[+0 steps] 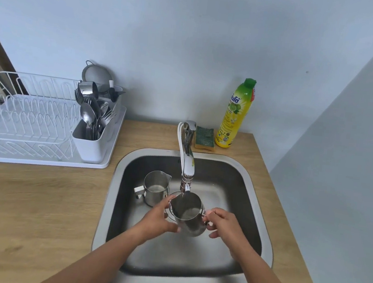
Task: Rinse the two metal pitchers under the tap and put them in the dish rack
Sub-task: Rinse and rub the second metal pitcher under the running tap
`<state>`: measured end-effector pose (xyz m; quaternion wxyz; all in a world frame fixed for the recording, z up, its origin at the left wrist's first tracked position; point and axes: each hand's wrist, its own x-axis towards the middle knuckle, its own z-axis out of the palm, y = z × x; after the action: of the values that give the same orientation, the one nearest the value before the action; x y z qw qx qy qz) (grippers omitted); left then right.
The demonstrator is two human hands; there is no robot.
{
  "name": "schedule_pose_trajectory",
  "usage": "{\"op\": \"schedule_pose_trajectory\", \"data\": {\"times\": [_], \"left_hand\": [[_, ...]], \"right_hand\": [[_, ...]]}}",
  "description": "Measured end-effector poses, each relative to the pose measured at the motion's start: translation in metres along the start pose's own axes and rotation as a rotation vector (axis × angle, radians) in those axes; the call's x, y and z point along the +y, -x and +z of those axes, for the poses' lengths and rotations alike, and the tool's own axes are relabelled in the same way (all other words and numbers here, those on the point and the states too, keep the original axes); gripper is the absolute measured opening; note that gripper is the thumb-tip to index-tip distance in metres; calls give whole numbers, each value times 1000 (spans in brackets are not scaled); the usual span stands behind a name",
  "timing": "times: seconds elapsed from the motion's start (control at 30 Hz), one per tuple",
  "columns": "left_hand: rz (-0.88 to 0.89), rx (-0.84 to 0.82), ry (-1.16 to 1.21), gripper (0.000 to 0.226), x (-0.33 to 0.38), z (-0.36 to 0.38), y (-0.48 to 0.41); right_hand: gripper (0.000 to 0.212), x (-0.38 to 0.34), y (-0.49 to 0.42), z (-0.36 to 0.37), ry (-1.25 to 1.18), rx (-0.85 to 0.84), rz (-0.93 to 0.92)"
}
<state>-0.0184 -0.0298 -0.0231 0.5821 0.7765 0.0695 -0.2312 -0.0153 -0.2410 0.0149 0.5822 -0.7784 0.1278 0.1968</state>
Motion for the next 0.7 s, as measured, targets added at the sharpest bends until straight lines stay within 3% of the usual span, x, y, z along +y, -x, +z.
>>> {"op": "schedule_pose_trajectory", "data": {"times": [0.2,0.33,0.53,0.7], "left_hand": [[97,-63,117,73,12,9,-4],[134,33,103,70,20,9,-7],[183,217,-221,76,14,-17,-1],[65,105,-268,81,-1,-23,8]], "right_hand": [[19,-7,6,-13,42,59,-25],[21,-7,-2,-8,39,101,-76],[24,8,-15,15,-113,-24,-51],[24,10,-16,13,-57,-113,68]]}}
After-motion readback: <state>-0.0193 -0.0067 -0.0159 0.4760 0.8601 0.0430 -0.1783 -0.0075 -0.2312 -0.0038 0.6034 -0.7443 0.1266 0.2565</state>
